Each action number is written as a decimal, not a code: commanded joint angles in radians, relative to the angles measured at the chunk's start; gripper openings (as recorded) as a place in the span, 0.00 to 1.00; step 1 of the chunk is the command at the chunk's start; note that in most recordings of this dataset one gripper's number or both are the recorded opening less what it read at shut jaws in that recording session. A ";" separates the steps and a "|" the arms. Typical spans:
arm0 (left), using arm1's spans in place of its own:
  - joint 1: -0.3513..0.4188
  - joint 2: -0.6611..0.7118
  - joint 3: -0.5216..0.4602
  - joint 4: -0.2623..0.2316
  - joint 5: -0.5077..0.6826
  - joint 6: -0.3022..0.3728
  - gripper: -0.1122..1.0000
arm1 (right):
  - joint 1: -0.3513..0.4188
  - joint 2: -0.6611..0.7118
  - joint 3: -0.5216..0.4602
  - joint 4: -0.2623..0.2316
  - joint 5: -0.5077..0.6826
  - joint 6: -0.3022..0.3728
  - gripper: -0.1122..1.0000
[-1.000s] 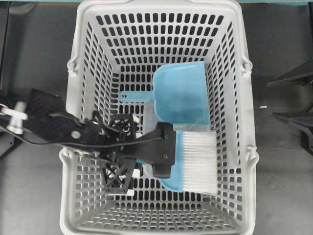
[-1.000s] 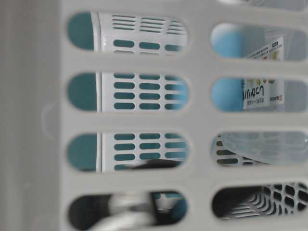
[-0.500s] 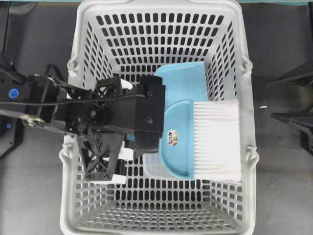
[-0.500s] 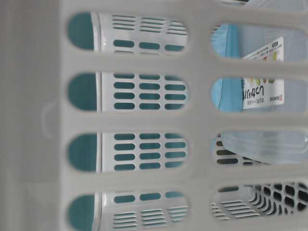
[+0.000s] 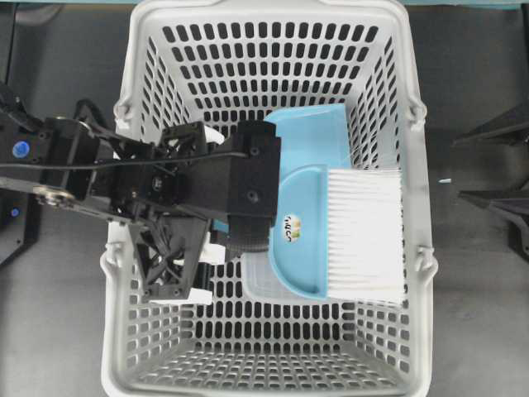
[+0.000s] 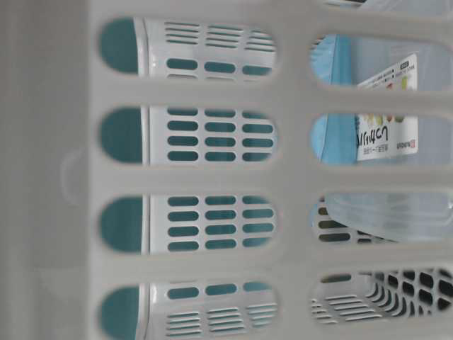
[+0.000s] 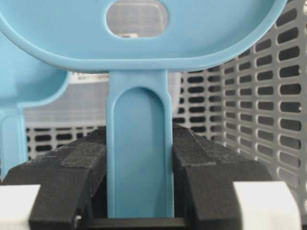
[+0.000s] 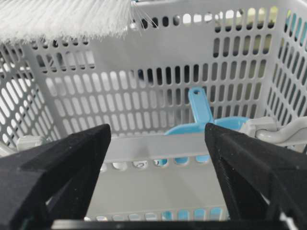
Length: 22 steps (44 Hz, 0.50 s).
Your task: Pick up the hand brush from the shopping basket with the left arm.
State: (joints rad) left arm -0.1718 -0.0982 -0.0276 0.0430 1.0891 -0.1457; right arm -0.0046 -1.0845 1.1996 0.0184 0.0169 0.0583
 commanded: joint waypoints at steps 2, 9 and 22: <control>-0.003 -0.018 -0.028 0.002 -0.006 -0.005 0.32 | -0.003 0.003 -0.008 0.003 -0.008 0.000 0.78; -0.003 -0.014 -0.025 0.002 -0.005 -0.005 0.32 | -0.003 0.003 -0.008 0.003 -0.008 0.000 0.78; -0.003 0.006 -0.025 0.003 -0.009 -0.005 0.32 | -0.002 0.003 -0.008 0.003 -0.006 0.002 0.78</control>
State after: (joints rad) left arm -0.1733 -0.0828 -0.0276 0.0414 1.0876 -0.1488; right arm -0.0046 -1.0861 1.1996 0.0184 0.0169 0.0583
